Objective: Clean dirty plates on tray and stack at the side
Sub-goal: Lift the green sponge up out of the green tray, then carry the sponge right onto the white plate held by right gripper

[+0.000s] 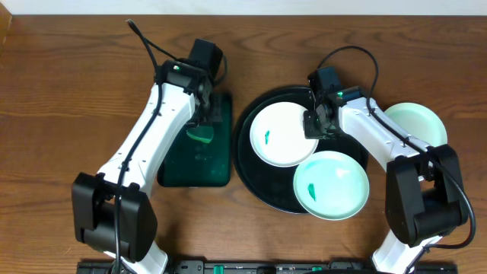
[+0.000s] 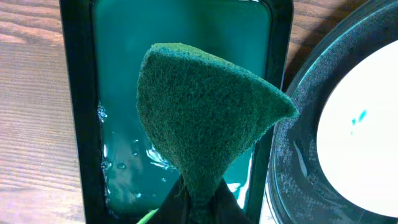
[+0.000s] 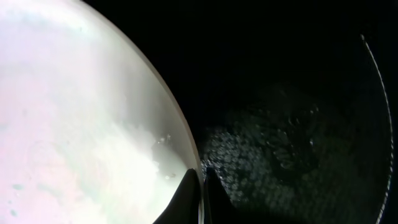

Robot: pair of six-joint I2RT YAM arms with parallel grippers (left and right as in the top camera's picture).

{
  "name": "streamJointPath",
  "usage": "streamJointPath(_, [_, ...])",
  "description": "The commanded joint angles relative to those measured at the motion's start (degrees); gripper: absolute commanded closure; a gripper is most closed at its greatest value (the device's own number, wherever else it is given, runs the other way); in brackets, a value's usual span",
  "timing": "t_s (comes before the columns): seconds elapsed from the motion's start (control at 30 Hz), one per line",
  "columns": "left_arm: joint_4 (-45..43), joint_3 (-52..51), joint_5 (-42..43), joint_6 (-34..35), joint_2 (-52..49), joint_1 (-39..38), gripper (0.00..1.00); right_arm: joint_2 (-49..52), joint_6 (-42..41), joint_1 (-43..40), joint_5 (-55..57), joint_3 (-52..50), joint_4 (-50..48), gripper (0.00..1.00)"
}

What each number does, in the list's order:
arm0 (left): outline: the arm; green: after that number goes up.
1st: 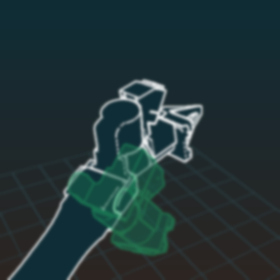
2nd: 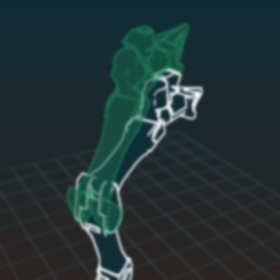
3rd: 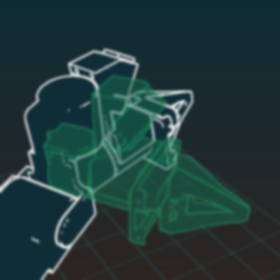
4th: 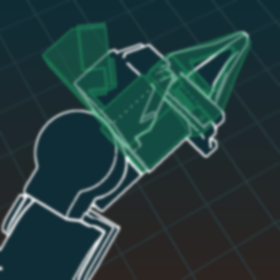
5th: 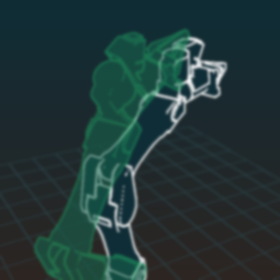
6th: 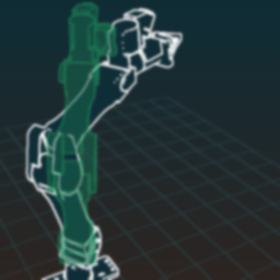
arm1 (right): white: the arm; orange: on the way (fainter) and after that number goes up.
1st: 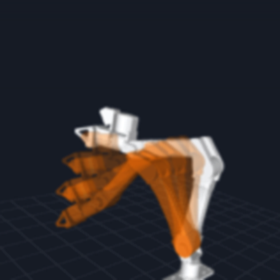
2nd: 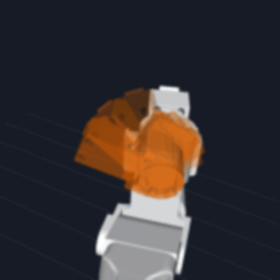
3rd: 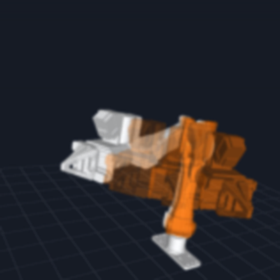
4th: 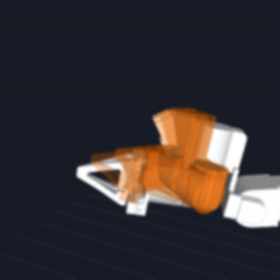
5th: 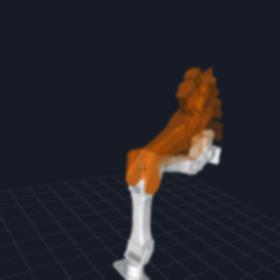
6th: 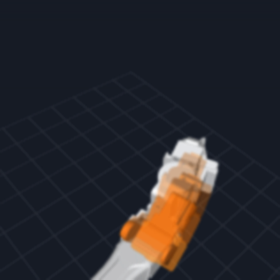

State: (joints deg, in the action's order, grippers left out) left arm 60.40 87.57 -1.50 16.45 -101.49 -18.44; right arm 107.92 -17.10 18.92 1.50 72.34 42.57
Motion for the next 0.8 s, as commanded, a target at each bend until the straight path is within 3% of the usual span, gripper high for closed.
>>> streamJointPath(0.0, [0.0, 0.79, -0.48, 0.2, 0.02, 0.09, 0.93, -1.18, -0.42, 0.63, -1.36, 0.31, -0.68, 0.92])
streamJointPath(0.1, [-0.04, 0.79, -0.48, 0.35, 0.0, 0.09, 0.93, -1.16, -0.44, 0.66, -1.42, 0.28, -1.16, 0.82])
streamJointPath(0.27, [-0.09, 0.79, -0.5, 0.33, 0.0, 0.09, 0.93, -1.07, 0.02, 1.36, -1.77, -0.61, -2.8, 0.76])
streamJointPath(0.77, [-0.04, 0.72, -0.48, 0.35, 0.0, 0.09, 0.93, -0.92, 0.39, 0.48, 1.68, -2.71, -5.18, 0.76])
